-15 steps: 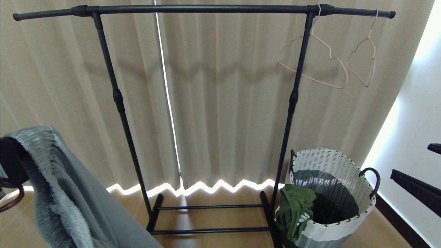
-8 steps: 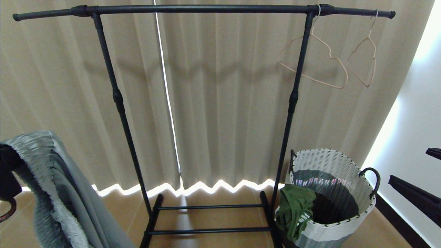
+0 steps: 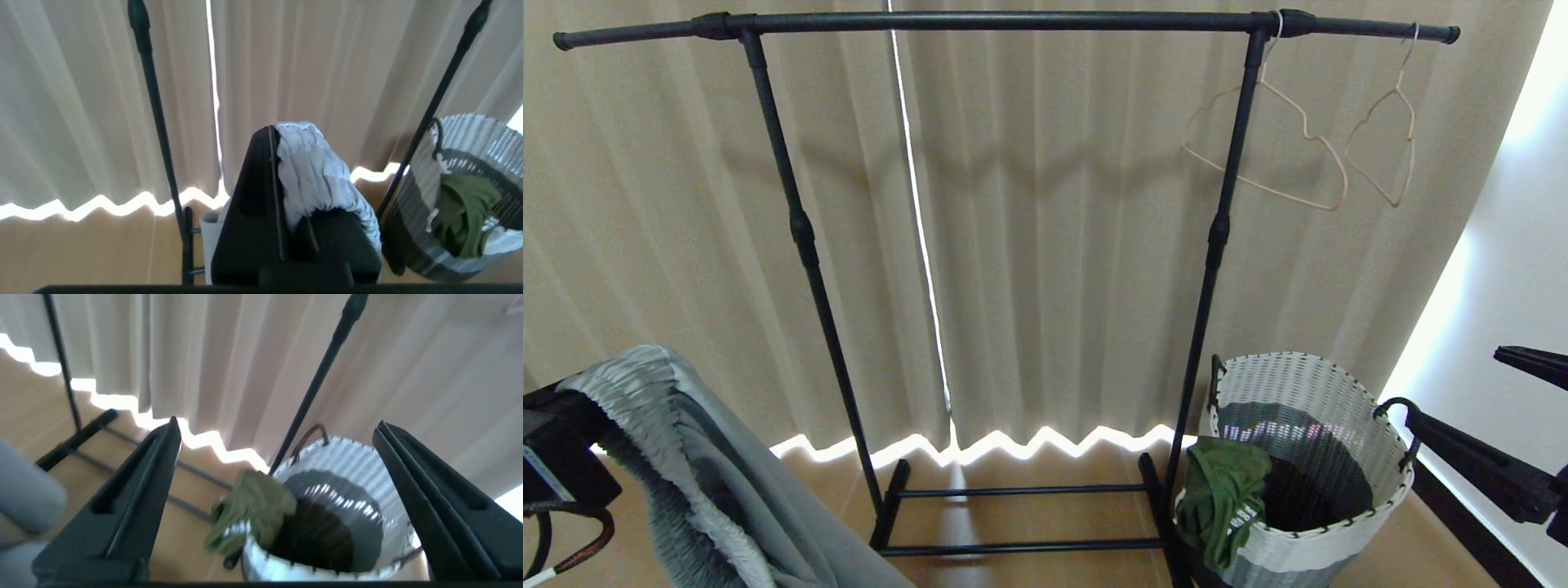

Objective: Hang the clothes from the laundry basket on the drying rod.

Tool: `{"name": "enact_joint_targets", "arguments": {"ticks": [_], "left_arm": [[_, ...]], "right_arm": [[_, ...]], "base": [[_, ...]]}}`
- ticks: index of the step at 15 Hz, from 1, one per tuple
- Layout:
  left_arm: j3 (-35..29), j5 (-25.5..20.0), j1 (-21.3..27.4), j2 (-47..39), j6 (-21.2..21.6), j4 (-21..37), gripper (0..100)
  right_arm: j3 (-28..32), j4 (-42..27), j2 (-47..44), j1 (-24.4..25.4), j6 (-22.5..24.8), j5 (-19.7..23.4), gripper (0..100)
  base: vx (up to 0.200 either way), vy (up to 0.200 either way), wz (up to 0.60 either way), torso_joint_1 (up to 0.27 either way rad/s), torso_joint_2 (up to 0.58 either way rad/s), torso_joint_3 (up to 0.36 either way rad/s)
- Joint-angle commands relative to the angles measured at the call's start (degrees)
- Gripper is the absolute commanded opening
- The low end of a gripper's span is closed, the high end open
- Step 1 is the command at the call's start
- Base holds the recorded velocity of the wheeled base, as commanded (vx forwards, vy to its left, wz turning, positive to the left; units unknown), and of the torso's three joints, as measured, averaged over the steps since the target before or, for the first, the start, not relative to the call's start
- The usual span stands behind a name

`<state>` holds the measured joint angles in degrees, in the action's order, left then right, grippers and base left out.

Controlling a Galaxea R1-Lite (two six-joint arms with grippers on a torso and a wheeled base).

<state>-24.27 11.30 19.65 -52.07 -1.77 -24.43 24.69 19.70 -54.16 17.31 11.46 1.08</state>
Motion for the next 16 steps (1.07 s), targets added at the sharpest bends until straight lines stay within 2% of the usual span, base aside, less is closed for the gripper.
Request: {"name": "enact_joint_targets", "arguments": {"ticks": [1, 4, 11, 14, 16], "left_arm": [[0.0, 0.0, 0.2, 0.7, -0.1, 0.0, 0], [-0.6, 0.0, 0.2, 0.5, -0.1, 0.0, 0], [-1.2, 0.1, 1.6, -2.3, -0.1, -0.2, 0], [-1.0, 0.1, 1.6, -5.2, 0.0, -1.2, 0], [-0.8, 0.1, 1.6, -4.8, 0.0, -1.2, 0]], "right_arm": [[-1.0, 4.6, -5.7, -2.8, 0.1, 0.1, 100], [-2.4, 9.3, -7.1, -5.7, 0.1, 0.1, 100], [-2.6, 9.6, -5.3, -5.7, 0.1, 0.1, 100], [-2.4, 9.6, -5.3, -5.8, 0.0, 0.1, 100], [-2.3, 9.6, -5.3, -5.8, 0.1, 0.1, 100]], "base": [[0.000, 0.000, 0.00, 0.000, 0.00, 0.000], [0.000, 0.000, 0.00, 0.000, 0.00, 0.000], [0.000, 0.000, 0.00, 0.004, -0.01, -0.004], [0.000, 0.000, 0.00, 0.133, -0.17, -0.191], [0.000, 0.000, 0.00, 0.195, -0.56, -0.244]]}}
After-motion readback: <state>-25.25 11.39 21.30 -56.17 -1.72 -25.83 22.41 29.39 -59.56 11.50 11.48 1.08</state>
